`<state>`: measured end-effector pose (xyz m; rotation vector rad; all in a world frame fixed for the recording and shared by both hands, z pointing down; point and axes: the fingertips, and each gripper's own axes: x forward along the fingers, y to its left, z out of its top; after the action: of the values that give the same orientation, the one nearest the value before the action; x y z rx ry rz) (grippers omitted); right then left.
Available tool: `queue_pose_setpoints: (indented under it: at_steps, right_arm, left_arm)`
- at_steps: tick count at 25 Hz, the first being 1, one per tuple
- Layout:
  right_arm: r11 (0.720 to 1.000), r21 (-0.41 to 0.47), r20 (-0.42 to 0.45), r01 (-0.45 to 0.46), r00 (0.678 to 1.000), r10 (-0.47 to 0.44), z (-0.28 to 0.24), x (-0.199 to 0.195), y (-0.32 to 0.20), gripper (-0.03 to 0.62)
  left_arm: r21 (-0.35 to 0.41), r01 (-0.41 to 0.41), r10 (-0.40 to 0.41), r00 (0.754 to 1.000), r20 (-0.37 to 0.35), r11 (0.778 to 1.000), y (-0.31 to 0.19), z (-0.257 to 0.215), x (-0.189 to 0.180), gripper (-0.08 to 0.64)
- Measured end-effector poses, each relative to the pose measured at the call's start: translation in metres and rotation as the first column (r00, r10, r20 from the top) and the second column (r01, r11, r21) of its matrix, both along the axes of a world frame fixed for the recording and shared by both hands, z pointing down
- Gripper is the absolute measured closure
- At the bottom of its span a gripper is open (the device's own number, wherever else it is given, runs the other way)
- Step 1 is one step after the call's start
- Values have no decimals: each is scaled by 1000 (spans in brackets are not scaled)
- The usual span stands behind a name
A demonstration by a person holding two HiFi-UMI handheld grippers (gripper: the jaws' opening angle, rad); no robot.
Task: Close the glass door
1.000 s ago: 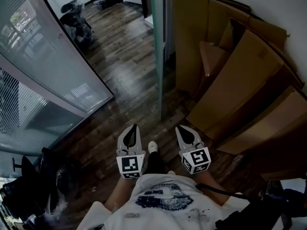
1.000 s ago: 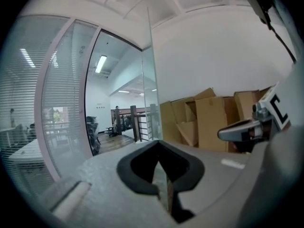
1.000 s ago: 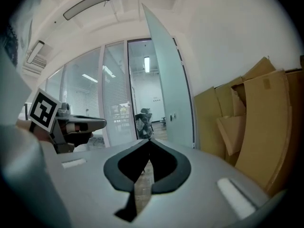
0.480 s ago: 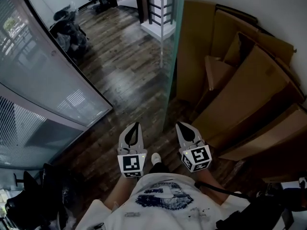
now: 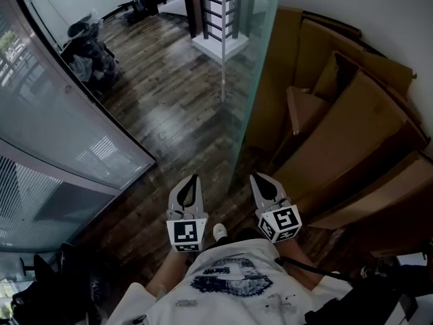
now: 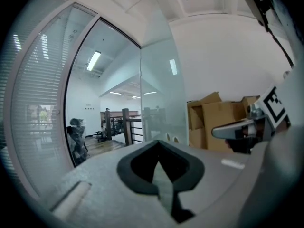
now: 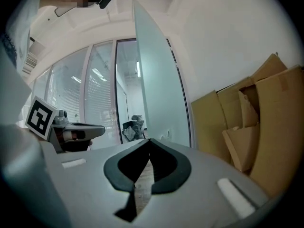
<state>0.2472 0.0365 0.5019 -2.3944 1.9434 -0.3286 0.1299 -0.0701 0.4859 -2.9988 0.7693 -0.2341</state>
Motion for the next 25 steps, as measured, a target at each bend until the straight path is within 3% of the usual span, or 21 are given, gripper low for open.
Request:
queue_pose_setpoints:
  at_steps: [7,15,20,25]
  right_arm:
    - [1000,-9,31,21,999,-20,12,34,-5,584]
    - [978,-43,16,204,979,-203,39,76,-51,584]
    - [916,-52,11,398,917,-398,52,78,-90,512]
    - [810,-59,-42,583,809,-586,56,66,-115,415]
  left_arm:
    - [-7,11,-11,999,42,1000,-4,11,29,557]
    - [39,153,-156,983,93,987,-27,3,51,557]
    - [60,284,-289,951,113,957,-38,-4,44,557]
    - [61,397,-402,909,112,916,-45,-5,37,558]
